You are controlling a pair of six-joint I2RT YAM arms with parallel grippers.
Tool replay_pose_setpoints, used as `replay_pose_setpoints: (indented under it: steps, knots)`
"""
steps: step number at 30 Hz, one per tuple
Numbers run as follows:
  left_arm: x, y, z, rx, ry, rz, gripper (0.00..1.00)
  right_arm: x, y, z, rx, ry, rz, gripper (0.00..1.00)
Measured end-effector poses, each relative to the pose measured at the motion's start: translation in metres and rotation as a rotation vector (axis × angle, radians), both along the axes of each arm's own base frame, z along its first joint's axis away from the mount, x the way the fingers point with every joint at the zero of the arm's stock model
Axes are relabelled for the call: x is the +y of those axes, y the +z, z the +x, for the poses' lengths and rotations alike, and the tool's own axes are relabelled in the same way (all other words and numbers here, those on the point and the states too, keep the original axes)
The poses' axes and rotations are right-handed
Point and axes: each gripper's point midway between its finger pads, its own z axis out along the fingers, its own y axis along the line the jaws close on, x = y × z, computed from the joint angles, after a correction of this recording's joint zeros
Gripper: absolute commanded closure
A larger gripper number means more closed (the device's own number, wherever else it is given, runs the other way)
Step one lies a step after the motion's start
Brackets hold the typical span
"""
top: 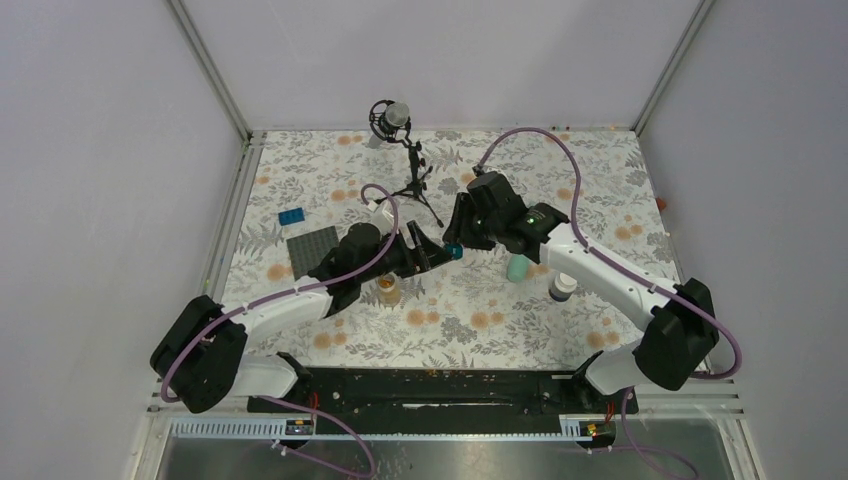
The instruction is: Sort the pills into containers
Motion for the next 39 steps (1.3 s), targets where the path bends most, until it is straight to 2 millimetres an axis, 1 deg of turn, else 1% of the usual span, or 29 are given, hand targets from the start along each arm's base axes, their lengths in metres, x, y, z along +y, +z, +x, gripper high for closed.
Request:
replay_pose_setpoints:
  steps: [1,6,8,10,14,17,19,21,25,29,31,33,34,36,37,39]
  knots:
    - [-0.002,0.001,-0.001,0.002,-0.004,-0.008,0.28,0.001,0.003,-0.002,0.002,0.001,0.014,0.67]
    - [-0.009,0.015,-0.002,0.004,-0.008,-0.072,0.54,0.002,0.011,-0.007,0.009,0.000,0.053,0.68]
    - [-0.010,0.017,-0.003,0.016,-0.005,-0.087,0.61,0.003,0.012,-0.008,0.012,-0.003,0.061,0.68]
    - [-0.012,0.019,-0.005,0.032,-0.003,-0.100,0.65,0.003,0.011,-0.009,0.017,-0.007,0.064,0.68]
    - [-0.014,0.019,-0.007,0.054,0.000,-0.114,0.67,0.003,0.007,-0.010,0.032,-0.016,0.068,0.69]
    - [-0.014,0.020,-0.007,0.063,0.003,-0.119,0.74,0.007,0.009,-0.010,0.033,-0.011,0.089,0.69]
    - [-0.014,0.020,-0.007,0.067,0.004,-0.121,0.89,0.008,0.010,-0.010,0.029,-0.009,0.095,0.69]
    - [-0.015,0.020,-0.007,0.074,0.005,-0.124,1.00,0.009,0.010,-0.010,0.026,-0.006,0.105,0.69]
    - [-0.015,0.019,-0.010,0.091,-0.006,-0.128,1.00,0.008,0.010,-0.013,0.022,0.010,0.142,0.67]
    - [-0.016,0.021,-0.014,0.104,-0.021,-0.136,1.00,0.005,0.013,-0.018,0.023,0.048,0.241,0.62]
    - [-0.016,0.023,-0.016,0.103,-0.029,-0.142,1.00,0.005,0.017,-0.019,0.025,0.071,0.299,0.56]
    - [-0.016,0.026,-0.016,0.098,-0.030,-0.147,1.00,0.005,0.020,-0.019,0.021,0.092,0.354,0.45]
    - [-0.015,0.027,-0.016,0.096,-0.030,-0.149,1.00,0.005,0.022,-0.019,0.019,0.097,0.379,0.38]
    - [-0.015,0.029,-0.016,0.092,-0.033,-0.153,1.00,0.002,0.025,-0.019,0.013,0.104,0.437,0.29]
    - [-0.016,0.031,-0.016,0.089,-0.039,-0.157,1.00,0.000,0.026,-0.019,0.006,0.106,0.457,0.27]
    - [-0.017,0.036,-0.017,0.077,-0.049,-0.164,1.00,-0.008,0.027,-0.020,-0.007,0.099,0.477,0.26]
